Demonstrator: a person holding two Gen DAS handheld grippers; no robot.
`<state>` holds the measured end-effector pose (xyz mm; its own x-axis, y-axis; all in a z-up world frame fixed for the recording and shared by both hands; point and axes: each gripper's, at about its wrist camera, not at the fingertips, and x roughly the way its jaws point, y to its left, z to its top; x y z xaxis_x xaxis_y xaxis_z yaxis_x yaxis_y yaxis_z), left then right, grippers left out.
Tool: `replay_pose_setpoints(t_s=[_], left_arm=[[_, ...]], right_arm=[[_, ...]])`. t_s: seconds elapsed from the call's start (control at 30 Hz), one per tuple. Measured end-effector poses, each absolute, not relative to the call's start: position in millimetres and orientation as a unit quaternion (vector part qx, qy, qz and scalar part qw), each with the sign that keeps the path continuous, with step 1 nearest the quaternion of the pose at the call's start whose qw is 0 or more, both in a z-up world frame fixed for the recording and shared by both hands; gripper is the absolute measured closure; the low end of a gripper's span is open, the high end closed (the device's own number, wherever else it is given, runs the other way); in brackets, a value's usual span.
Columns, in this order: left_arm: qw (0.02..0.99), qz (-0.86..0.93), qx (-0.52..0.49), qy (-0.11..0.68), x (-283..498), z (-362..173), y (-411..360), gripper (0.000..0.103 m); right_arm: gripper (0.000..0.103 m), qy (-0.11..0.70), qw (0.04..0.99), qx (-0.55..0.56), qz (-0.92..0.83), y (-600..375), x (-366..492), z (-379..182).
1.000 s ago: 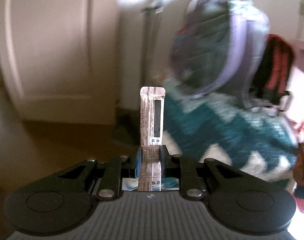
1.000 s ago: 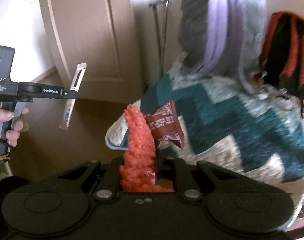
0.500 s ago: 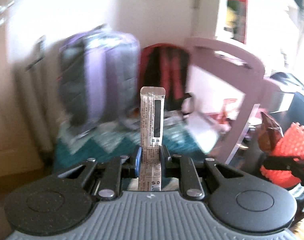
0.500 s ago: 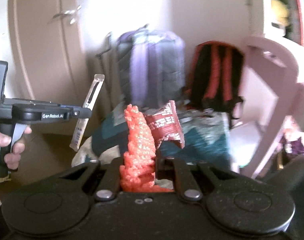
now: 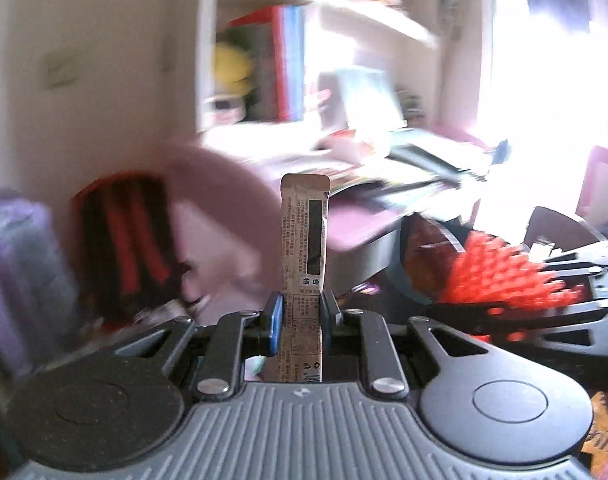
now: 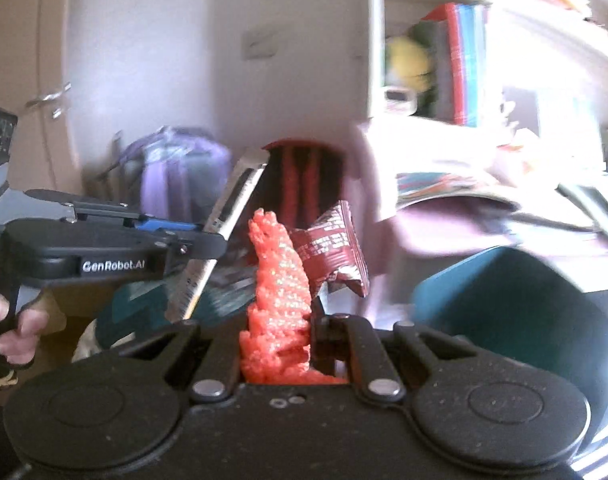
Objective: Collect trash
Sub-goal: 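Carry the wrapper, foam net and candy wrapper out from under the bed toward the teal bin, then open both tools over the teal bin to drop the held trash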
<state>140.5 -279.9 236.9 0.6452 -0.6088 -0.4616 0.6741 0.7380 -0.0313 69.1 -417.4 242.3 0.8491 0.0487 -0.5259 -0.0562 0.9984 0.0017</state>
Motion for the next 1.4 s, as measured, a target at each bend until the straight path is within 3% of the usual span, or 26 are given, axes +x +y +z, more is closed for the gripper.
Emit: replay_pose_setpoints(t_s=[0.33,0.73,1.03,1.1,1.17,1.3,1.4], left_arm=[[0.859,-0.439,0.091,0.250,139.4,251.7,-414.6,0.085],[0.836,-0.430,0.142,0.311,162.6,205.9,-498.3,0.085],[0.825,-0.411,0.143,0.359,176.0,175.3,-510.3,0.083],[0.826,-0.408,0.144,0.360,176.9,174.0,-510.7,0.083],[0.827,-0.408,0.142,0.361,176.1,172.9,-510.3,0.077],[0.828,-0.410,0.139,0.358,173.1,173.5,-508.7,0.071],[0.831,-0.408,0.136,0.351,168.5,175.7,-504.7,0.045]], right_arm=[[0.094,0.288,0.955,0.017,-0.064,-512.4,61.2,240.2],[0.093,0.351,0.931,0.050,-0.083,-554.8,71.3,198.9],[0.082,0.366,0.925,0.056,-0.083,-558.0,76.3,190.4],[0.072,0.365,0.926,0.053,-0.083,-557.7,75.4,190.1],[0.060,0.365,0.926,0.049,-0.086,-557.3,74.4,189.3],[0.055,0.366,0.925,0.045,-0.094,-556.9,72.5,187.1],[0.052,0.363,0.926,0.038,-0.099,-554.8,67.3,188.6]])
